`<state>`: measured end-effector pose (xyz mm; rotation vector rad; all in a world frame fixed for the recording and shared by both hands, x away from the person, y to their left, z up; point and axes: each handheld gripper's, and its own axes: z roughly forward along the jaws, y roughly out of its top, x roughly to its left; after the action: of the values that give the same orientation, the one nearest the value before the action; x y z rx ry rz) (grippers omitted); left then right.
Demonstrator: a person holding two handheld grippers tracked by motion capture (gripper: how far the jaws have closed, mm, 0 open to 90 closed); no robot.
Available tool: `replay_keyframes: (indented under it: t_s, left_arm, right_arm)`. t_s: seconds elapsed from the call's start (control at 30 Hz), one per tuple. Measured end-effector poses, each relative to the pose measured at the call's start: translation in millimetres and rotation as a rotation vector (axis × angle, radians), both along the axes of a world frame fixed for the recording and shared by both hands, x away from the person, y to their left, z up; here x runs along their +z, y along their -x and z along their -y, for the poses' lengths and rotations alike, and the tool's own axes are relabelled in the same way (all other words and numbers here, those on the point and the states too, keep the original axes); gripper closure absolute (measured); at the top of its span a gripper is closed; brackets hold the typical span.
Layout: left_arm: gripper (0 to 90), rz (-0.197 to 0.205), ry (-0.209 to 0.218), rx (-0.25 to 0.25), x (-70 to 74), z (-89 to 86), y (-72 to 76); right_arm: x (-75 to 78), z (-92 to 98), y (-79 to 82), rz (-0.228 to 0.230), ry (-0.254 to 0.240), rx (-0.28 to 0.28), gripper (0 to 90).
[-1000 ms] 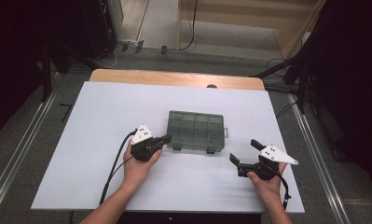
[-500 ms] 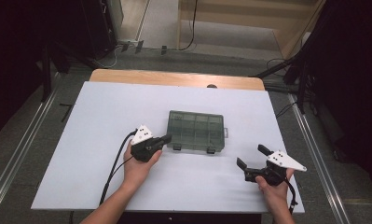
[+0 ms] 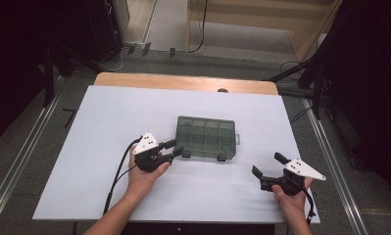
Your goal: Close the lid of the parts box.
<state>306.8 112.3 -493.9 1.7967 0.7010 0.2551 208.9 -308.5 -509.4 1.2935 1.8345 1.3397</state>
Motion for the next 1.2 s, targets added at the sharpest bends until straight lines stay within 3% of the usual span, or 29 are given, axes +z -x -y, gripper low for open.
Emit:
replay_keyframes:
  t_s: [0.2, 0.3, 0.4, 0.57, 0.73, 1.2]
  left_arm:
    - [27.9, -0.009, 0.016, 0.048, 1.6, -16.2, 2.3]
    - [17.8, -0.004, -0.003, 0.068, 2.4, -25.2, 4.2]
    - [12.5, -0.003, -0.006, 0.076, 2.9, -35.4, 6.5]
    - [10.7, 0.002, -0.007, 0.097, 5.6, -53.8, 11.0]
    - [1.3, -0.005, -0.015, 0.128, 4.9, -70.6, 13.3]
    - [0.0, 0.013, -0.023, 0.169, 4.7, -109.5, 26.0]
  right_arm:
    - [-0.6, -0.8, -0.2, -0.001, 0.006, 0.001, 0.0]
    - [-0.8, -0.6, -0.7, 0.001, 0.007, 0.000, 0.0]
    - [-1.0, -0.7, -0.8, -0.002, 0.006, -0.001, 0.0]
    - [-0.9, -0.6, -0.3, -0.001, 0.006, -0.001, 0.0]
    - [-1.1, -0.6, -0.6, -0.001, 0.004, -0.002, 0.0]
    - [-1.4, -0.6, -0.5, -0.004, 0.001, -0.004, 0.0]
